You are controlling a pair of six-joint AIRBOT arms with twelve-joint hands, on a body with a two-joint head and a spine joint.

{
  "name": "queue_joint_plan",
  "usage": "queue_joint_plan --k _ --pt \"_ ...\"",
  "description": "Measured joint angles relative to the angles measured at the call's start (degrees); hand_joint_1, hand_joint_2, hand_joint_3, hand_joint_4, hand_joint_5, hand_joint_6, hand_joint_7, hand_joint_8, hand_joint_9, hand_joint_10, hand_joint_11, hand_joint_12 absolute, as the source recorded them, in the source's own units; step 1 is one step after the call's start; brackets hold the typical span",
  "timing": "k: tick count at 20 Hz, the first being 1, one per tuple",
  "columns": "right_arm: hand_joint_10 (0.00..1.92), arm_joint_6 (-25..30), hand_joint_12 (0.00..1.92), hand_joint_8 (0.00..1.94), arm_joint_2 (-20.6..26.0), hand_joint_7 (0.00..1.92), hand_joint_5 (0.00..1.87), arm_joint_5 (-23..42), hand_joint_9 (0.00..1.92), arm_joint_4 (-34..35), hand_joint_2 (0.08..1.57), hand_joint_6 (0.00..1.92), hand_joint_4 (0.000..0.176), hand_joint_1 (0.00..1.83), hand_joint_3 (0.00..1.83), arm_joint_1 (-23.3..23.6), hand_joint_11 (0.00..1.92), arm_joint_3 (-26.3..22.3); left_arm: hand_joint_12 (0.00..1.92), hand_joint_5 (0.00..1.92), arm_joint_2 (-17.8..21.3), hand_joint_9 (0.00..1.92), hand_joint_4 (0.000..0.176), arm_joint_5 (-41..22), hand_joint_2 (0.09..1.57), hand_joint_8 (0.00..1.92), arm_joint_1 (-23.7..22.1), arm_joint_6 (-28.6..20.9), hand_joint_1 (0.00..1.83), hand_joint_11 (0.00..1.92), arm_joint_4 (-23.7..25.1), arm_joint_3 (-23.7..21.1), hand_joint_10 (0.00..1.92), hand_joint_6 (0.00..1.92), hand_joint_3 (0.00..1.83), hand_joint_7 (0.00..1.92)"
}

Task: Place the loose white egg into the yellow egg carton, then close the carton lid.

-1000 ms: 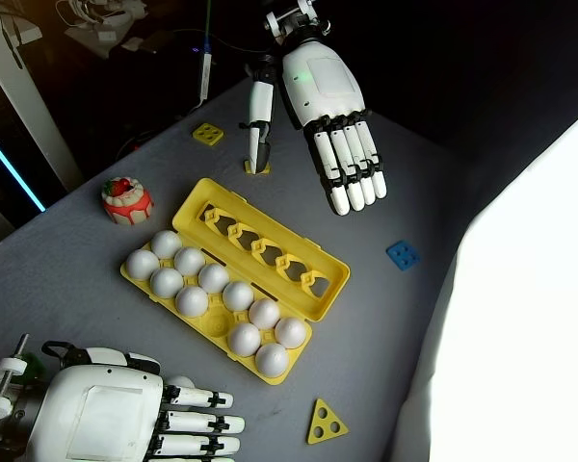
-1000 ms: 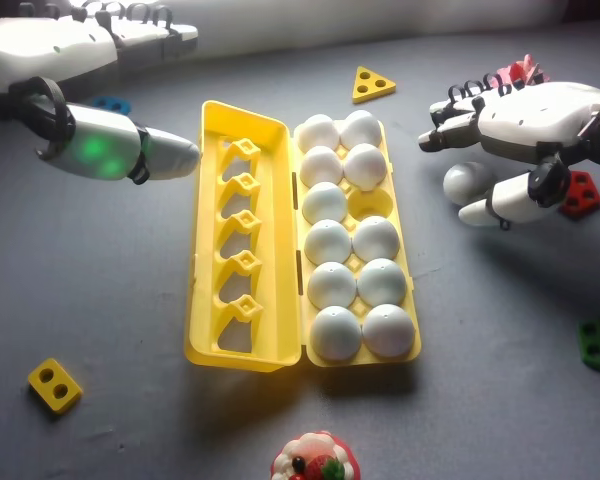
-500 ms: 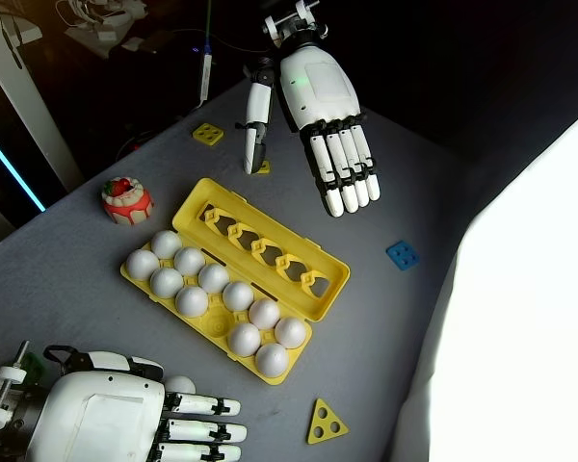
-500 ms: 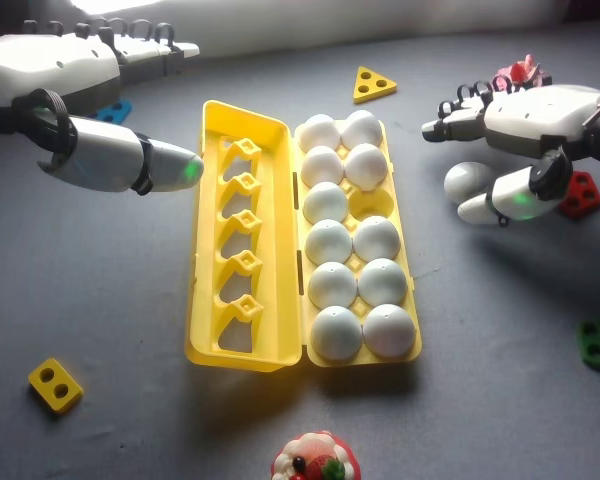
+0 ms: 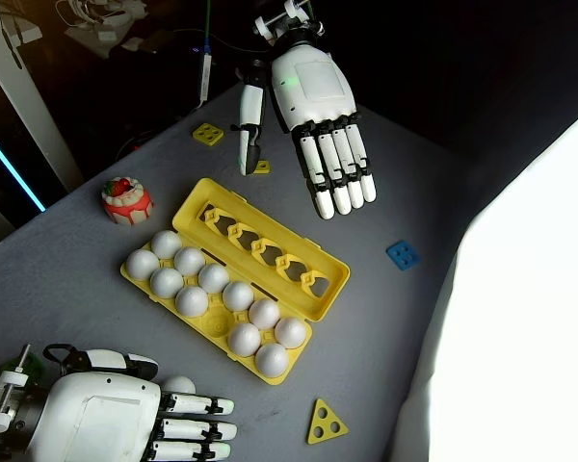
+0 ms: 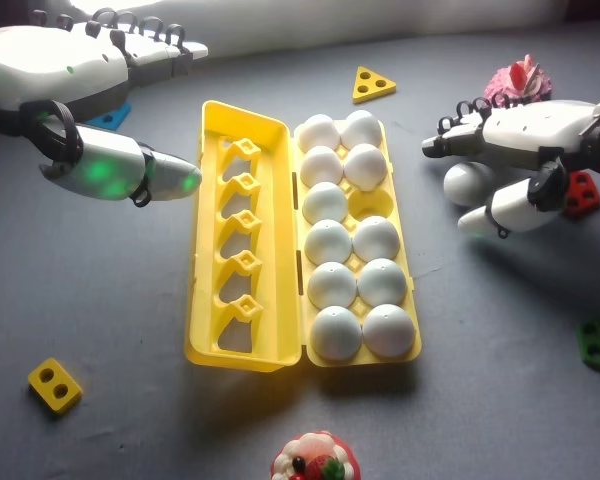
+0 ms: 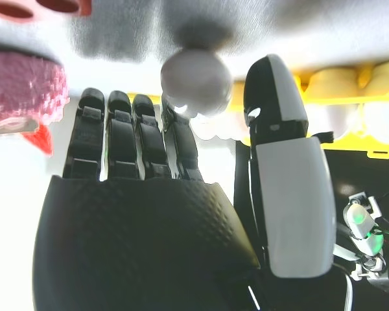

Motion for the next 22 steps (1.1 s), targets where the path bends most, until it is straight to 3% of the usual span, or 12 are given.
queue_joint_plan --k 12,13,17,20,22 --pt "0.00 0.0 0.00 0.00 0.0 0.00 0.31 0.8 0.00 0.0 1.17 0.05 0.000 0.88 0.01 0.2 0.00 0.3 0.00 0.00 -0.3 0.00 0.000 0.2 1.18 0.00 -0.4 0.7 0.28 0.00 0.0 0.1 0.00 0.00 0.00 0.00" --pt "0.00 0.0 0.00 0.01 0.0 0.02 0.33 0.8 0.00 0.0 1.16 0.06 0.000 0.90 0.01 0.2 0.00 0.4 0.00 0.00 -0.3 0.00 0.006 0.6 1.18 0.00 -0.4 0.7 0.30 0.00 0.0 0.1 0.00 0.00 0.00 0.00" --pt "0.00 0.0 0.00 0.00 -0.1 0.00 0.31 1.2 0.00 0.1 1.17 0.05 0.000 0.89 0.01 0.1 0.00 0.9 0.00 0.00 -0.3 0.00 0.000 0.6 1.19 0.00 -0.6 0.1 0.26 0.00 0.0 0.1 0.00 0.00 0.00 0.00" --pt "0.00 0.0 0.00 0.01 -0.2 0.03 0.33 1.5 0.00 0.1 1.16 0.06 0.000 0.90 0.00 -0.2 0.00 1.2 0.00 0.00 -0.3 0.00 0.009 0.7 1.19 0.00 -0.6 -1.3 0.24 0.00 0.0 0.1 0.00 0.00 0.00 0.00" --pt "0.00 0.0 0.00 0.00 -0.3 0.02 0.34 1.4 0.00 0.1 1.17 0.06 0.000 0.88 0.01 -0.2 0.00 1.2 0.00 0.00 -0.3 0.00 0.000 0.7 1.19 0.00 -0.6 -1.7 0.29 0.01 0.0 0.1 0.00 0.00 0.00 0.00"
